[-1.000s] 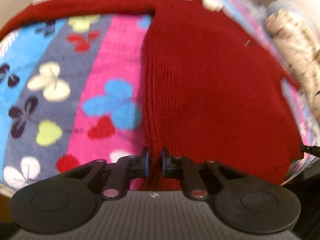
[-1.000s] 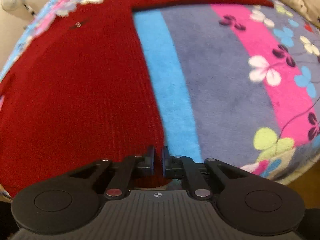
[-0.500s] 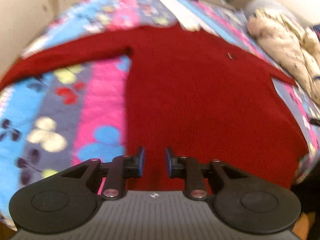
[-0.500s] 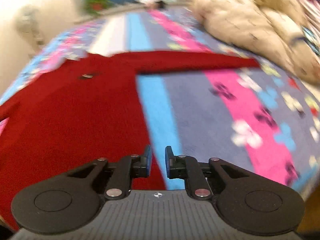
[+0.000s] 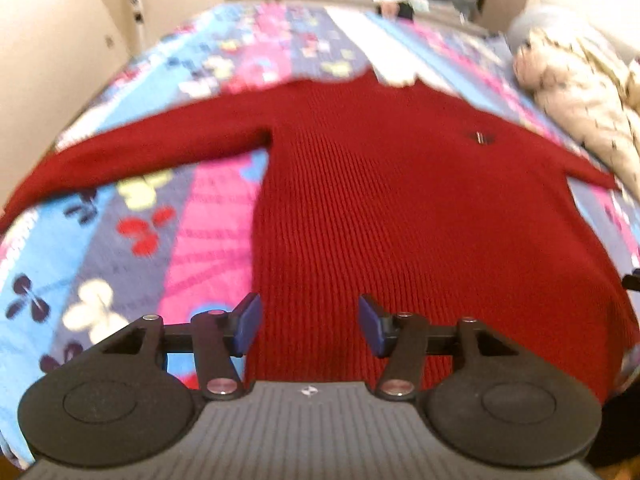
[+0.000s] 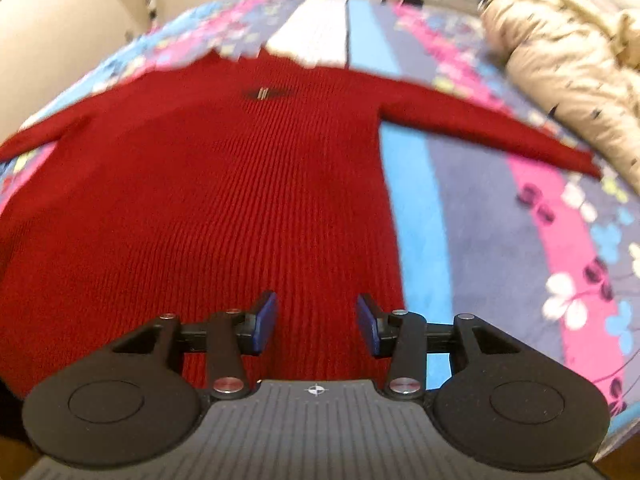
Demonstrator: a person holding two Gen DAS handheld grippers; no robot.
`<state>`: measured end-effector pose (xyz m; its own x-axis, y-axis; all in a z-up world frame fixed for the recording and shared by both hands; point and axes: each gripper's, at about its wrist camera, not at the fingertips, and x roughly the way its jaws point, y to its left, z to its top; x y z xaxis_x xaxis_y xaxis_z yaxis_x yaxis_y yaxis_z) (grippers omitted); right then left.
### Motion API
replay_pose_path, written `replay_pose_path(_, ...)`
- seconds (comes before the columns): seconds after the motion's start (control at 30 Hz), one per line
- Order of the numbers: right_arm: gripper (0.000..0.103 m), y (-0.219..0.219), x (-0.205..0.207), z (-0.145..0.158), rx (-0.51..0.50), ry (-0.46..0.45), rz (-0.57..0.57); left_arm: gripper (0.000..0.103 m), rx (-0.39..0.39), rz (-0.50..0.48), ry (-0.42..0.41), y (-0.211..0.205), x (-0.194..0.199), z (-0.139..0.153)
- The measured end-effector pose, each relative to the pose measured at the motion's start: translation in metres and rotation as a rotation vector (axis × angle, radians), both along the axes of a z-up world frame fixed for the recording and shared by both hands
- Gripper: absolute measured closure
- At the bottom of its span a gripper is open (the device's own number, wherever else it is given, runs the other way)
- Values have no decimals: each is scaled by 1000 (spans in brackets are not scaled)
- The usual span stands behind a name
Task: Fold small clothes
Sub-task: 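Pull the hem to straighten the sweater and open both grippers, then grasp a sleeve cuff with the left gripper and fold it across the body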
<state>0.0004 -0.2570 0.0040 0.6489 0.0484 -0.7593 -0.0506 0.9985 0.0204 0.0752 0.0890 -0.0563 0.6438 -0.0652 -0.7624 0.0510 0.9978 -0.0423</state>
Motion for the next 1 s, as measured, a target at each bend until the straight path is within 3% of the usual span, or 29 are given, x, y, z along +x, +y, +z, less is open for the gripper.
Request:
replay_pose_path(0.13,57,-3,-5,26,29,-146,-20,41,10,65,-136,1,13,25)
replay_pose_path(0.27,55,-28,0,74,58,-325,-19,41,4,99,-228,13,26,57)
replay_pose_path(0.33,42,-40,6,96,57,-393,-4,41,47,117,-282,17,39,71)
replay_pose_path(0.4,36,-50,10,100,29,-421,-3,40,79,123,-326,23,55,78)
replay_pose_path(0.53,36,-60,25,75,-33,-407,-46,40,138,174,-338,41,95,65)
replay_pose_path(0.57,37,-60,31,67,-51,-358,-68,40,145,191,-326,47,100,58)
replay_pose_path(0.6,43,-57,36,66,-63,-338,-76,40,141,204,-297,53,106,49)
replay_pose_path(0.67,44,-52,43,62,-81,-366,-78,41,143,249,-187,66,125,34)
replay_pose_path(0.73,44,-43,55,52,-101,-342,-66,42,144,274,-199,76,135,32)
replay_pose_path(0.83,44,-36,63,48,-92,-334,-57,42,211,311,-189,89,147,25)
replay_pose_path(1.0,44,-32,75,45,-85,-298,-71,42,193,457,-180,133,159,19)
